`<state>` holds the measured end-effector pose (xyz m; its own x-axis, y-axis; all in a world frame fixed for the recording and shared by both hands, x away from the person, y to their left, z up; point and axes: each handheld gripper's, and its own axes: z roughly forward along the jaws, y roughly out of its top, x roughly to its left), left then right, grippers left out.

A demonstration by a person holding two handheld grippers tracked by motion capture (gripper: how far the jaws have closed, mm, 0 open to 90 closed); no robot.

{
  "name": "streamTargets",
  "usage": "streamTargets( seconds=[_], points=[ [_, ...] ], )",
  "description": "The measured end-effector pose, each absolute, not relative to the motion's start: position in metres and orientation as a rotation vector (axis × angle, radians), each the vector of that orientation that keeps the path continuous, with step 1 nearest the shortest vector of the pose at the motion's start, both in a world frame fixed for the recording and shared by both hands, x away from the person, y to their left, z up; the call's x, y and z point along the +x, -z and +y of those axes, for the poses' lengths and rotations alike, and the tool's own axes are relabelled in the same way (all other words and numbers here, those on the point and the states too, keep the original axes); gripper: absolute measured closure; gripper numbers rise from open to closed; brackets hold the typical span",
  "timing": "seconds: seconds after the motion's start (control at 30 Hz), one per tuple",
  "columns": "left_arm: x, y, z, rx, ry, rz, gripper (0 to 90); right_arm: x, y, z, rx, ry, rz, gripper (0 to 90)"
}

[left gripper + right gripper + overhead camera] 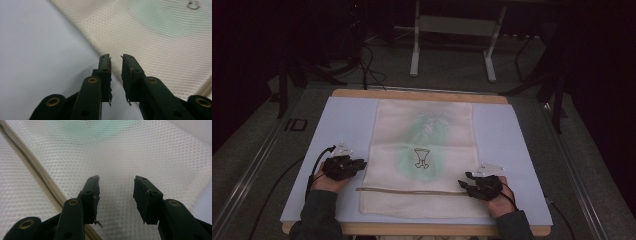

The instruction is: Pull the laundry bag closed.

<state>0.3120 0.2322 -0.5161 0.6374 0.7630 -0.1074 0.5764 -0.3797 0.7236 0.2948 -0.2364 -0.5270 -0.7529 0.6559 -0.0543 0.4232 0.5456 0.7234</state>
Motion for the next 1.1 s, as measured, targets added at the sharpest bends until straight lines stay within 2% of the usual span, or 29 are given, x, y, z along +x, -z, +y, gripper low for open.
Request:
streamTargets(
  seconds=[0.27, 0.8, 1.1],
  points=[
    [0.311, 0.516, 0.230, 2.115, -0.273, 0.987, 89.5, 0.291, 0.524, -0.228, 0.861, -1.031, 2.506, 54.8],
    [0.312, 0.518, 0.224, 2.168, -0.229, 0.937, 89.6, 0.283, 0.511, -0.210, 0.782, -1.105, 2.554, 55.0],
    [0.313, 0.520, 0.224, 2.180, -0.214, 0.929, 89.7, 0.289, 0.502, -0.180, 0.655, -1.087, 2.609, 55.5]
  ],
)
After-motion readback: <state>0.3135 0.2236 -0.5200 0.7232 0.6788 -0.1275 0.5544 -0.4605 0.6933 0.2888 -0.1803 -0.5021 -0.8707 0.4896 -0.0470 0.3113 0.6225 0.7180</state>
